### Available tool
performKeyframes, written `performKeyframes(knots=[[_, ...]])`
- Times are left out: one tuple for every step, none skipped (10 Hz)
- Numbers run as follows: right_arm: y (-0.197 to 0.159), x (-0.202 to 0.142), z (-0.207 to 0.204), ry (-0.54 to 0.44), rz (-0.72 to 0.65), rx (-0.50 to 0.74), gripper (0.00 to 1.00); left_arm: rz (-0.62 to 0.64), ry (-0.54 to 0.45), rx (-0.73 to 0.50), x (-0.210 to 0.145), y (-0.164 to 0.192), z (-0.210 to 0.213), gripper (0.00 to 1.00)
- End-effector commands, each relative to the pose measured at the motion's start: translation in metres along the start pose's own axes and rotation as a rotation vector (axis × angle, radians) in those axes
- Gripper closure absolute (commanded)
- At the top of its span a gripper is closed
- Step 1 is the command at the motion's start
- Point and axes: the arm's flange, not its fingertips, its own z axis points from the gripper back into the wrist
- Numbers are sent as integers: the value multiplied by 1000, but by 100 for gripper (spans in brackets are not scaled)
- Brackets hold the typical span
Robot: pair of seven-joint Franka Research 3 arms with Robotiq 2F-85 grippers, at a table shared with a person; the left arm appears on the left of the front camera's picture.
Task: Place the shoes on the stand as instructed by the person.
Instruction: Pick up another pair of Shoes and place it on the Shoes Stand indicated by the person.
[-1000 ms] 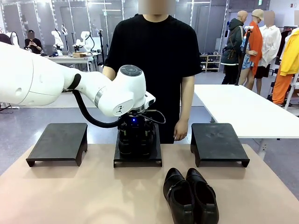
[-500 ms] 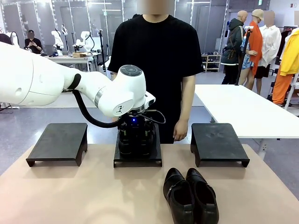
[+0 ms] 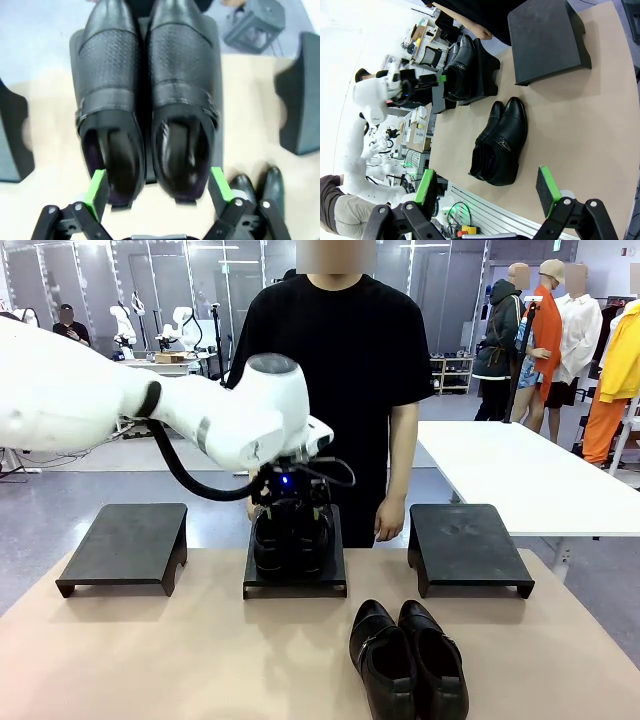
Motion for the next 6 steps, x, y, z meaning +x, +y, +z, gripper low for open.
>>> performKeyframes(knots=[[1,1,1,-8,16,14,0,10,135,-142,-18,49,66,0],[1,1,1,-8,16,14,0,-17,155,-207,-28,77,91,0],[1,1,1,-8,16,14,0,-26,178,-302,-43,114,117,0],[1,1,1,-8,16,14,0,-8,170,-381,-56,150,132,0],[1,1,1,-8,16,14,0,14,149,-465,-71,186,142,0],[1,1,1,-8,16,14,0,22,133,-565,-91,222,147,0]])
